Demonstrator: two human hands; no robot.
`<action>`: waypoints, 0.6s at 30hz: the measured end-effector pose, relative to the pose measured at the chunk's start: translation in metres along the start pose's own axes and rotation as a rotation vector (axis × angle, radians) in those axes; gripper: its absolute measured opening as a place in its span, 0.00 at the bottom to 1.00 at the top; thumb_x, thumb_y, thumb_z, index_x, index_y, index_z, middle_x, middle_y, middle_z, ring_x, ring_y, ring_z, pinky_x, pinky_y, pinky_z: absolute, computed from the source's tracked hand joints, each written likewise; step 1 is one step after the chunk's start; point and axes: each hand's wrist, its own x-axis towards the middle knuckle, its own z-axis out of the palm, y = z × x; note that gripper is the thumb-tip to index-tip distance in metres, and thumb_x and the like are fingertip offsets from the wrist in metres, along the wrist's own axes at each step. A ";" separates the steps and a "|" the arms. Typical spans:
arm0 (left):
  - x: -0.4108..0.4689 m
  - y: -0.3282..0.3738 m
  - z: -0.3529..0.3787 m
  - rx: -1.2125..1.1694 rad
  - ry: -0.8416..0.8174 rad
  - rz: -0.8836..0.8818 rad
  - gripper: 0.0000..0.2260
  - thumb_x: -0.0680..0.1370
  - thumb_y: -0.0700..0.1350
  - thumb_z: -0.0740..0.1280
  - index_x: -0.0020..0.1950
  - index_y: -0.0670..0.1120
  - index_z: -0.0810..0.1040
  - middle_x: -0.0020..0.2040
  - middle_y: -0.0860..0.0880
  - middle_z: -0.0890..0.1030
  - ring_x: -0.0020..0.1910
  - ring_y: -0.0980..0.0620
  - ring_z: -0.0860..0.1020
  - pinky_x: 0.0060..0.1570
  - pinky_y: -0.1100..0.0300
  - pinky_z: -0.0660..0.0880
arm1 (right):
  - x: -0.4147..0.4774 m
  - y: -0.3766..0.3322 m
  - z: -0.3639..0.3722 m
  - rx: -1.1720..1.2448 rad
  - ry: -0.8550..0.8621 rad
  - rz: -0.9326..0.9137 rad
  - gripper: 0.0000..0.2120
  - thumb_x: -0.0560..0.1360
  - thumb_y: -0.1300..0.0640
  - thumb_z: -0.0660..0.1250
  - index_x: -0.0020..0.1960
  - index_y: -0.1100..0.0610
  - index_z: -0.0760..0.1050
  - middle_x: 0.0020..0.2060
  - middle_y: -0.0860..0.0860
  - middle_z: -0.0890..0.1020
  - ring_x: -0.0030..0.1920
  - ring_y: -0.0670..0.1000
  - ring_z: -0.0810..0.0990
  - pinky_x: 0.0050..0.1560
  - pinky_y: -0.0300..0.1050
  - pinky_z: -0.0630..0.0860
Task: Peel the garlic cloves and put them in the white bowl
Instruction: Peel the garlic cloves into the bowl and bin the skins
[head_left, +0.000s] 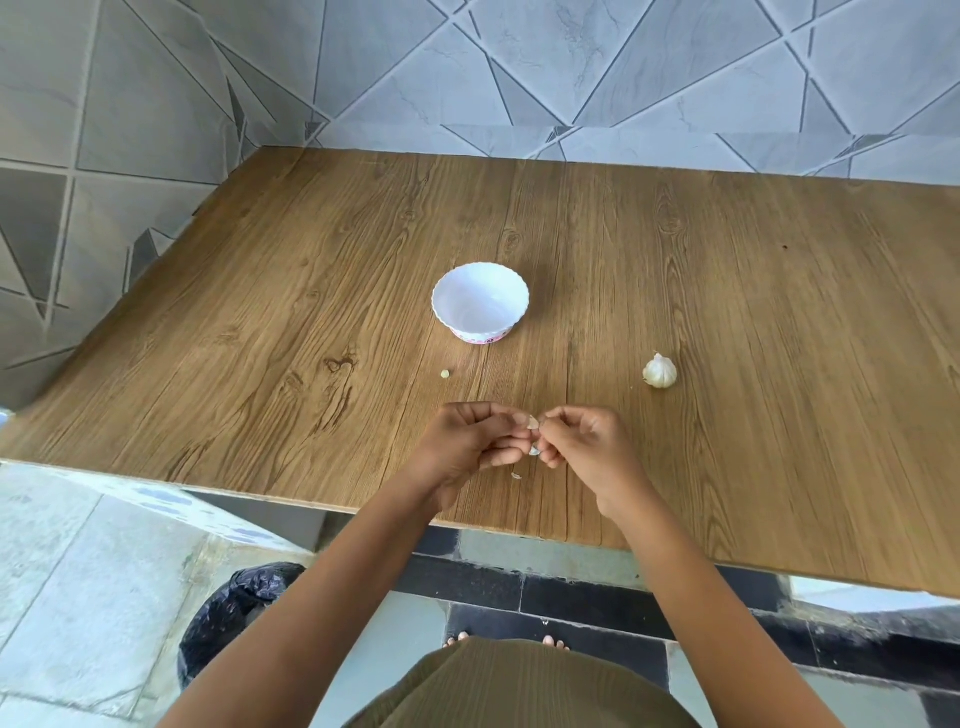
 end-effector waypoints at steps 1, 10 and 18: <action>0.001 0.000 -0.001 -0.024 -0.005 -0.025 0.04 0.76 0.35 0.66 0.43 0.39 0.80 0.34 0.47 0.83 0.32 0.56 0.81 0.33 0.68 0.78 | 0.000 0.000 0.000 0.001 -0.005 0.011 0.12 0.74 0.68 0.65 0.33 0.62 0.76 0.24 0.50 0.76 0.25 0.43 0.73 0.28 0.35 0.71; 0.003 -0.001 0.002 0.231 0.100 0.103 0.05 0.77 0.35 0.66 0.43 0.38 0.80 0.33 0.47 0.83 0.32 0.56 0.81 0.33 0.67 0.78 | 0.003 0.014 0.001 -0.416 0.141 -0.289 0.06 0.69 0.66 0.70 0.36 0.57 0.80 0.27 0.49 0.81 0.26 0.42 0.74 0.28 0.36 0.70; 0.005 0.005 -0.004 -0.061 -0.053 -0.023 0.05 0.77 0.35 0.65 0.46 0.40 0.80 0.37 0.47 0.84 0.34 0.56 0.82 0.35 0.68 0.78 | 0.007 -0.001 -0.002 0.132 -0.016 0.174 0.09 0.76 0.66 0.63 0.38 0.62 0.79 0.28 0.51 0.79 0.29 0.46 0.76 0.32 0.36 0.74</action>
